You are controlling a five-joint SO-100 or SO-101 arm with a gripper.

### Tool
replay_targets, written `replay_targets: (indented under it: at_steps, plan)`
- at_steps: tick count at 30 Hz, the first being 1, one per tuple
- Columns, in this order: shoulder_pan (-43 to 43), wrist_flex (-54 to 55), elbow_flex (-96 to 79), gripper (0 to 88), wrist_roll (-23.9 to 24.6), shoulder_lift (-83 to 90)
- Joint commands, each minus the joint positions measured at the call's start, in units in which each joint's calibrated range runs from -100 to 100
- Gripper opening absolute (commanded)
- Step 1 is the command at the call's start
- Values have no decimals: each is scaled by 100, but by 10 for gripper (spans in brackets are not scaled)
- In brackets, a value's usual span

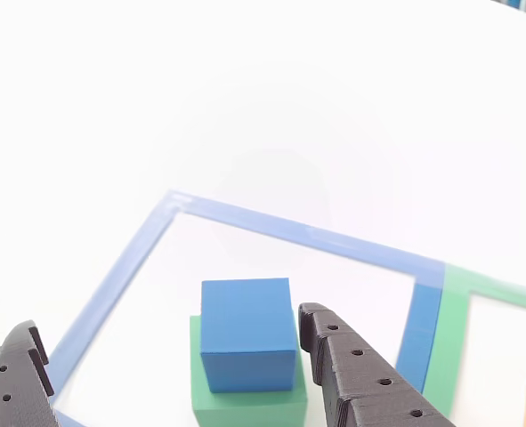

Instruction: Tower of hanoi

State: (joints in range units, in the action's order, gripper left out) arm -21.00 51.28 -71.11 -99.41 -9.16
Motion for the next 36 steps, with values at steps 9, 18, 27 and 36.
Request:
replay_targets:
  at_steps: [9, 18, 27, 36]
  plan:
    - [-96, 151, 238, 206, -59, -81]
    - [-115, 200, 256, 113, -59, -130]
    - [-105, 216, 265, 27, -59, -138]
    - [-67, 216, 229, 12, -59, -65]
